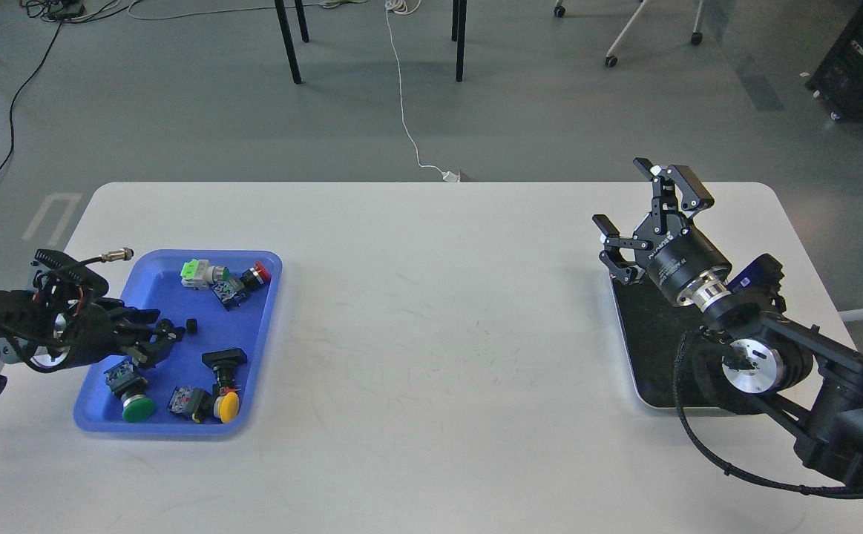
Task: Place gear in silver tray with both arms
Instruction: 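Grasp a small black gear in the blue tray with the left gripper and lift, then carry the black gear with the left arm toward the table center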
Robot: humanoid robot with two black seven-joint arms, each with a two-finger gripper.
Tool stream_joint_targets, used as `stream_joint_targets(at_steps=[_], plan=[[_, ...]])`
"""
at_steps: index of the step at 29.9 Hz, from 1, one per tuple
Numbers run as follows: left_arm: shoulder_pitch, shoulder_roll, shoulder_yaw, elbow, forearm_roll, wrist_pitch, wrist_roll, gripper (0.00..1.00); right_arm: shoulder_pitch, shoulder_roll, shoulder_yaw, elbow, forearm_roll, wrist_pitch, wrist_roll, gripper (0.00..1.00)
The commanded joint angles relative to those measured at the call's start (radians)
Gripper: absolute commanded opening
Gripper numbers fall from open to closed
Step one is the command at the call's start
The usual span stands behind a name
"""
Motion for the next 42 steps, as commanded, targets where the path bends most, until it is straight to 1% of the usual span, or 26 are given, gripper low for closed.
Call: stream_joint_targets(at_steps=[1,3,4,14,19,21,25,27,32,34,36,39,42], plan=[[0.0,-0.003,0.007,0.015,0.001,0.007,0.0,0.38,0.0,-0.001,0.0,0.0,0.0,0.0,0.0,0.99],[0.0,-0.003,0.007,0.02,0.001,0.008,0.0,0.27,0.001,0.0,0.0,0.0,0.0,0.0,0.0,0.99],[0.0,-0.003,0.007,0.025,0.001,0.008,0.0,0.24,0.0,0.0,0.0,0.0,0.0,0.0,0.0,0.99],[-0.006,0.013,0.007,0.034,0.0,0.013,0.0,0.14,0.001,0.0,0.008,0.0,0.0,0.0,0.0,0.99],[-0.024,0.017,0.001,0.022,-0.003,0.011,0.0,0.14,0.001,0.002,0.008,0.0,0.0,0.0,0.0,0.99],[-0.055,0.036,0.001,0.008,-0.014,0.011,0.0,0.15,0.001,0.0,0.008,0.0,0.0,0.0,0.0,0.99],[-0.122,0.092,0.002,-0.079,-0.075,-0.002,0.0,0.15,0.001,0.0,0.008,0.001,0.0,0.0,0.0,0.99],[-0.157,0.122,0.001,-0.142,-0.098,-0.016,0.0,0.15,0.001,0.0,0.008,0.001,0.0,0.0,0.0,0.99],[-0.269,0.129,-0.001,-0.337,-0.109,-0.122,0.0,0.15,0.001,0.0,0.011,0.001,0.0,0.0,0.0,0.99],[-0.302,0.116,0.001,-0.395,-0.106,-0.154,0.0,0.15,0.001,-0.001,0.011,0.001,0.0,0.0,0.0,0.99],[-0.323,0.076,0.002,-0.429,-0.097,-0.167,0.0,0.15,0.003,-0.007,0.011,0.001,0.0,0.0,0.0,0.99],[-0.355,-0.05,0.019,-0.429,-0.068,-0.191,0.0,0.15,0.006,-0.014,0.012,0.001,0.0,0.0,0.0,0.99],[-0.414,-0.159,0.08,-0.417,-0.003,-0.231,0.0,0.15,0.023,-0.026,0.012,0.004,0.0,0.002,0.0,0.99]])
